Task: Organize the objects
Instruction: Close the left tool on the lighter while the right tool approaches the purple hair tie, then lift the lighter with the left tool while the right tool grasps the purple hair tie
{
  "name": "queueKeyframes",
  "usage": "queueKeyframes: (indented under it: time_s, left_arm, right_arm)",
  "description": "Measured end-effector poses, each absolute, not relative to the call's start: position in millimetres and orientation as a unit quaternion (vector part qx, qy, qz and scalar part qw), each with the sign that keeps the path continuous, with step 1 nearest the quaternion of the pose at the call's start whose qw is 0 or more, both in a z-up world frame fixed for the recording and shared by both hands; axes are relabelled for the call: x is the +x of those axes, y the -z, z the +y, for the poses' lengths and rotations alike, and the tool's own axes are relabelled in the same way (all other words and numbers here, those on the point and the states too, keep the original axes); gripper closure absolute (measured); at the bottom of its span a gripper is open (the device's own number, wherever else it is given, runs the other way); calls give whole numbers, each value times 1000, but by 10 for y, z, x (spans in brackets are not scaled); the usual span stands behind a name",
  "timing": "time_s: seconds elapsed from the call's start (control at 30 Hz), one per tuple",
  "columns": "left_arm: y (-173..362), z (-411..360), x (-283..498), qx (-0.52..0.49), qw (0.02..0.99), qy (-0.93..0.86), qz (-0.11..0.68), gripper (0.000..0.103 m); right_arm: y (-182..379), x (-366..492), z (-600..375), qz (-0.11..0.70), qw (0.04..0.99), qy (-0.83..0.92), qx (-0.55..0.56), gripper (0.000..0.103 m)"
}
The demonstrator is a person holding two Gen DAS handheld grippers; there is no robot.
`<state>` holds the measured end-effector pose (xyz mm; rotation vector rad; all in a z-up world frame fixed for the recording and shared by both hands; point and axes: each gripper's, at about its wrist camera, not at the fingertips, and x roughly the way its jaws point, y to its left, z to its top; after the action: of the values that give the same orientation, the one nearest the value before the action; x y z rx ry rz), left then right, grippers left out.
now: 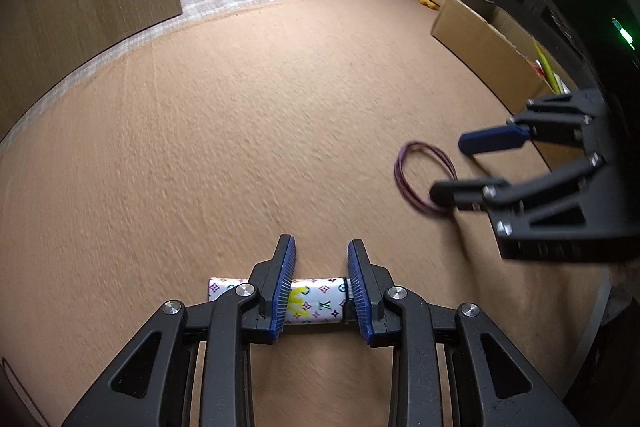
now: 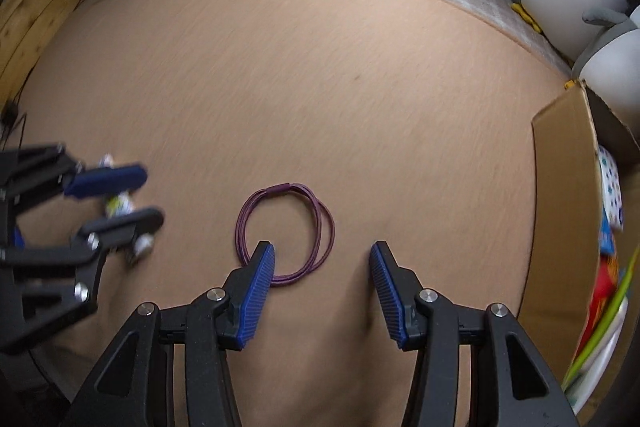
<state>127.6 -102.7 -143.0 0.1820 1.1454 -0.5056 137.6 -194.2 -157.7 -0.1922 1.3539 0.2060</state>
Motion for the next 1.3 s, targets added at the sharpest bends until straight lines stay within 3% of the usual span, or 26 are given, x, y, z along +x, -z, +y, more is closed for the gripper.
queueKeyframes:
  time_s: [0.33, 0.53, 0.87, 1.2, 1.3]
  left_arm:
    - [1074, -486, 1112, 14, 823, 207, 529, 67]
    - [1219, -220, 930, -31, 791, 215, 572, 67]
    - [1437, -431, 1141, -55, 784, 197, 587, 36]
    - [1441, -864, 1341, 12, 794, 191, 577, 37]
    - [1439, -965, 1346, 45, 799, 182, 572, 45]
  right_arm:
    - [1407, 1089, -2076, 602, 793, -95, -19, 57]
    - [1404, 958, -2266, 597, 796, -98, 10, 57]
    - [1441, 1093, -2247, 600, 795, -87, 6, 57]
    - [1444, 1107, -2281, 598, 798, -81, 4, 57]
    - [1447, 1114, -2260, 596, 799, -82, 0, 57]
